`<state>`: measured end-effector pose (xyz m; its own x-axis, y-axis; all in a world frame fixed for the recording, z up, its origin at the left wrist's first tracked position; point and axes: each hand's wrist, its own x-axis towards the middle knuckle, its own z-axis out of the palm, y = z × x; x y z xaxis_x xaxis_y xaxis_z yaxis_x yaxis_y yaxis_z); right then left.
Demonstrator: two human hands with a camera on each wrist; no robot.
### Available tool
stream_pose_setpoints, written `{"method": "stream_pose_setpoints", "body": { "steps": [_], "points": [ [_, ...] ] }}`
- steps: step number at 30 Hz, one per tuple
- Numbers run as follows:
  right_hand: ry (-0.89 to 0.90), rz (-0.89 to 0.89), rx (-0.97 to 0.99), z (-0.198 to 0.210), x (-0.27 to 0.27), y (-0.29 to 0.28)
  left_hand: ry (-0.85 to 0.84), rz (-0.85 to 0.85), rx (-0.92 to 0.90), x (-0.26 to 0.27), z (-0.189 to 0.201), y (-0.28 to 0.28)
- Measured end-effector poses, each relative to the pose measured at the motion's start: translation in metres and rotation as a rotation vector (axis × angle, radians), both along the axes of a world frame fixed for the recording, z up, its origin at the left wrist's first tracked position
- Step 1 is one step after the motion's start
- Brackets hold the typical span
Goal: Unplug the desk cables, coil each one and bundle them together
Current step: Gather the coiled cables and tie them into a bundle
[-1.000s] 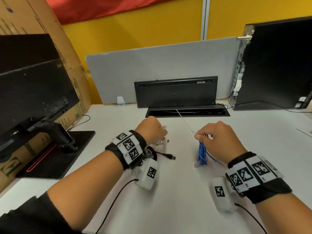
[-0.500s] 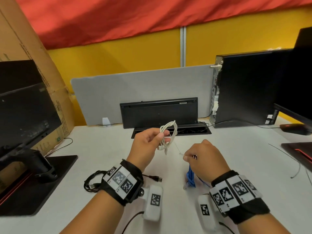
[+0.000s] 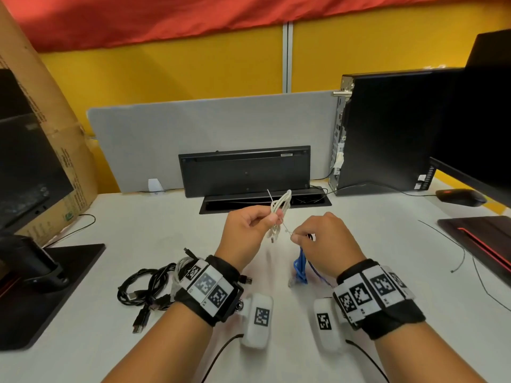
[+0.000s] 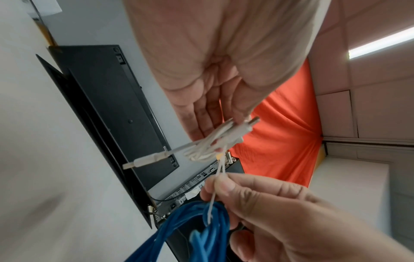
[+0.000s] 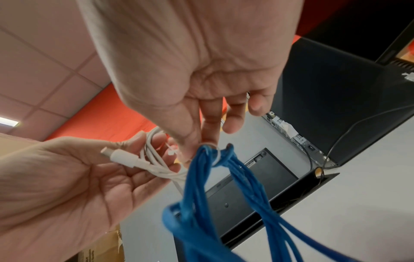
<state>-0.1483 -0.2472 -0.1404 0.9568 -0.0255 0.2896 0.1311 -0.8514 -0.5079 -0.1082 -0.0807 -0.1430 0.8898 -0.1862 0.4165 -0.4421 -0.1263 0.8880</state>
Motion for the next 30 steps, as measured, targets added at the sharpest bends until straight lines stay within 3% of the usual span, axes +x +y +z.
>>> {"method": "stream_pose_setpoints", "body": {
  "steps": [6, 14, 23, 30],
  "points": [
    [-0.067, 0.009, 0.146, -0.001, 0.01, 0.001, 0.024, -0.105, -0.06, 0.009, 0.007, -0.003],
    [-0.114, -0.056, 0.317, -0.009, 0.015, 0.001, -0.012, -0.072, -0.058, 0.022, -0.003, -0.004],
    [-0.214, -0.08, 0.832, -0.008, 0.01, 0.008, -0.261, -0.026, 0.09, 0.018, -0.009, 0.003],
    [-0.194, -0.067, 0.935, -0.014, 0.003, 0.003, -0.387, 0.092, 0.16, 0.019, -0.014, 0.006]
  ]
}}
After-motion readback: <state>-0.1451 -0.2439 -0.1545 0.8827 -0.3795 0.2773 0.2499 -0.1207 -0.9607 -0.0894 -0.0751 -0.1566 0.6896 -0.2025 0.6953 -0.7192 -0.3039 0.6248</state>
